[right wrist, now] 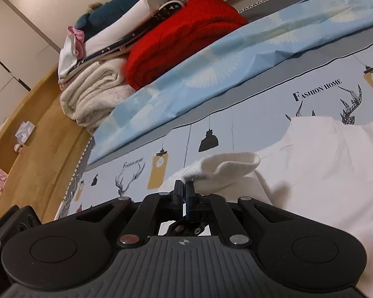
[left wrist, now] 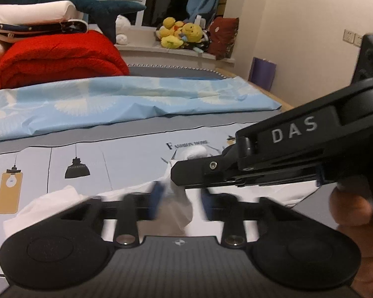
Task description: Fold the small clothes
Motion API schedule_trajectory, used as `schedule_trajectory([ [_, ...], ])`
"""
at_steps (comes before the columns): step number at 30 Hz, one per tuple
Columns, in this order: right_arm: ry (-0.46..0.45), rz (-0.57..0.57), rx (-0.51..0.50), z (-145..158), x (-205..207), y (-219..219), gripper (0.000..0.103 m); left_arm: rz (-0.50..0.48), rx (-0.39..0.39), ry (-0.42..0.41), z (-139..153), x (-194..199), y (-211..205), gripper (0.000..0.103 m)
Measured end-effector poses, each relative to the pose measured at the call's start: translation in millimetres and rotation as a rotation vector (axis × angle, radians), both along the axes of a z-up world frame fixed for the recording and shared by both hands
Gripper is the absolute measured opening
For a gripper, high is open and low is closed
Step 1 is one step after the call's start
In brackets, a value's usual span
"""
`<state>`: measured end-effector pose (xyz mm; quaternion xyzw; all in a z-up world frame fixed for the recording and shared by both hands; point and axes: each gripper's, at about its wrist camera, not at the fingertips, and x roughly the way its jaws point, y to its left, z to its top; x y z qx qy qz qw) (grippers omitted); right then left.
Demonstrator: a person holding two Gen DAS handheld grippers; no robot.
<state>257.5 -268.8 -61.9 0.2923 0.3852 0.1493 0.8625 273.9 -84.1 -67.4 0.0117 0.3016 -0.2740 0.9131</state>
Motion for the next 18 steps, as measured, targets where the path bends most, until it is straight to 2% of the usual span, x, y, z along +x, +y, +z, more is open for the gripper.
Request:
schedule_trajectory([
  [4,-0.006,0.005,-0.043,3,3,4,0.002,0.009,0.023,0.008,2,7,-1,0.01],
  [5,0.004,0.0,-0.048,4,5,2,0.006,0.022,0.042,0.005,2,10,3,0.01],
  [6,0.015,-0.004,-0.05,3,7,0,0.022,0.045,0.057,0.01,3,13,11,0.01],
  [8,0.034,-0.053,-0.071,3,9,-11,0.044,0.133,0.079,0.043,4,26,43,0.01],
  [9,0.04,-0.094,-0.093,3,10,-18,0.046,0.187,0.084,0.065,4,33,63,0.01],
  [12,0.106,-0.18,-0.16,-5,15,-37,0.046,0.428,0.125,0.152,0,50,156,0.01],
  [13,0.142,-0.211,-0.183,-10,17,-45,0.046,0.545,0.146,0.19,-4,53,195,0.011],
  [14,0.177,-0.235,-0.203,-15,18,-50,0.046,0.708,0.171,0.238,-8,53,242,0.014],
  [16,0.236,-0.271,-0.232,-25,18,-61,0.046,1.102,0.271,0.312,-14,42,322,0.023],
  [17,0.263,-0.29,-0.237,-29,17,-67,0.046,1.259,0.324,0.316,-12,32,349,0.023],
  [18,0.279,-0.305,-0.235,-34,15,-71,0.046,1.333,0.318,0.291,-7,23,364,0.023],
])
